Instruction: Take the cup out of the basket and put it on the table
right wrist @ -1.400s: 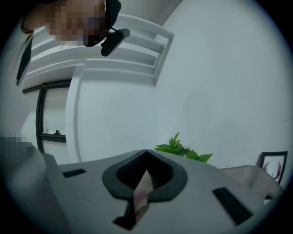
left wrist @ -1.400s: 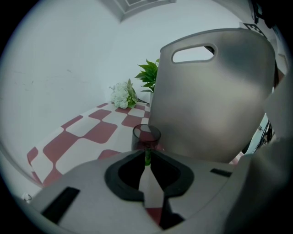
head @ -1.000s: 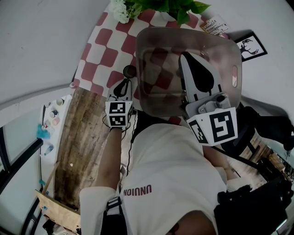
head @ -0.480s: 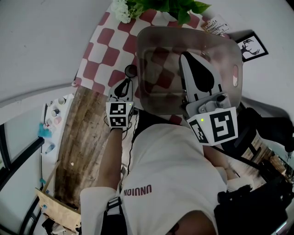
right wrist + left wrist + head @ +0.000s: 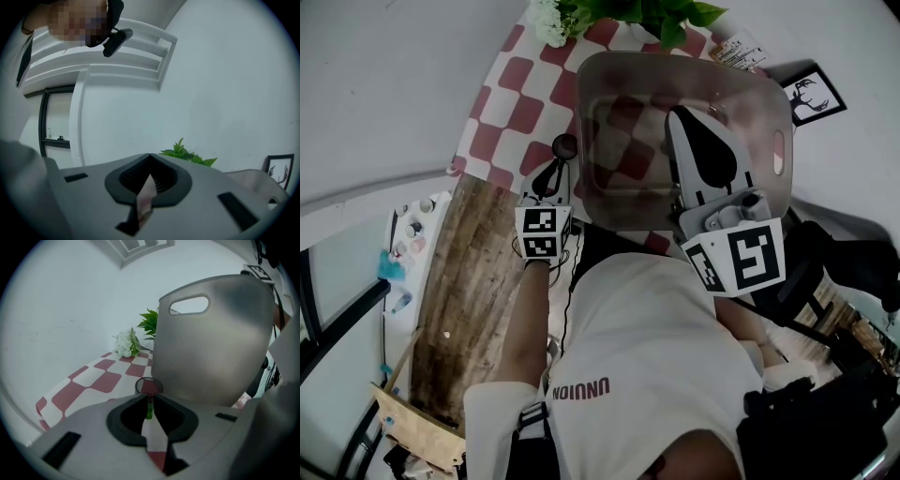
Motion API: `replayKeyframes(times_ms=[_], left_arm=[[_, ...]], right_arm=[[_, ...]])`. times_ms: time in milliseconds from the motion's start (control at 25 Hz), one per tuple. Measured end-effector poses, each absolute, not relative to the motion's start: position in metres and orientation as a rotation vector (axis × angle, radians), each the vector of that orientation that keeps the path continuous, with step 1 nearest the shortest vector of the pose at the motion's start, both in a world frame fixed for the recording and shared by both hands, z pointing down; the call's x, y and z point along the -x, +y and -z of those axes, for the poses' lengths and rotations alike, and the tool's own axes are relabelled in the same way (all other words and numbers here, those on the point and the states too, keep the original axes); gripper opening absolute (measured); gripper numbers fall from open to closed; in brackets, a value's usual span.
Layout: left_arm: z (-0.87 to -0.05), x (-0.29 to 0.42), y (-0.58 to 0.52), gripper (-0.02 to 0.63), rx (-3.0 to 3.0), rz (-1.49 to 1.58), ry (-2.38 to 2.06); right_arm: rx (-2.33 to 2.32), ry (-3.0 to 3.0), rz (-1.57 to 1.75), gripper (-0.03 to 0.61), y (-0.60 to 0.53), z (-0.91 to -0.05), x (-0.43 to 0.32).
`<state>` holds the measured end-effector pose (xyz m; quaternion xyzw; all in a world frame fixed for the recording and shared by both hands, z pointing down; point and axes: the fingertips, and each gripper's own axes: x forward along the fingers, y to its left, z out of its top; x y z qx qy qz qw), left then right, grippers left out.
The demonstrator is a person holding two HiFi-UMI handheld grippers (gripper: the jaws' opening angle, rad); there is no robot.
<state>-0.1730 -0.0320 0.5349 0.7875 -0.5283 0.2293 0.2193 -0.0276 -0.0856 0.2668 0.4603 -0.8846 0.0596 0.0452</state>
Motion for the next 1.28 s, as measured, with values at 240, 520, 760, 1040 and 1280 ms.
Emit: replayKeyframes(times_ms=[240, 520, 760, 1040, 1280], left_arm=[[-0.519, 0.174, -0.034, 0.046, -2.190, -0.604, -1.510], [-0.493, 0.183, -0.036, 0.026, -2.189, -0.531, -1.595], [-0.468, 0.187, -0.036, 0.012, -2.206, -0.485, -1.676], [-0.432, 0.194, -0.036, 0.012, -2.200, -0.420, -1.801], [-0.412, 0.199, -0.034, 0.012, -2.191, -0.382, -1.864]], right_arm=[[-1.398, -2.719, -0.182, 0.017, -0.082, -0.264, 0.027], [-1.381, -2.745, -0.184, 0.018, -0.077, -0.262, 0.029], [-1.347, -2.772, -0.191, 0.017, -0.073, -0.261, 0.034], [-1.265, -2.808, -0.193, 0.017, -0.063, -0.263, 0.050], [-1.156, -2.864, -0.190, 0.017, -0.054, -0.261, 0.070]])
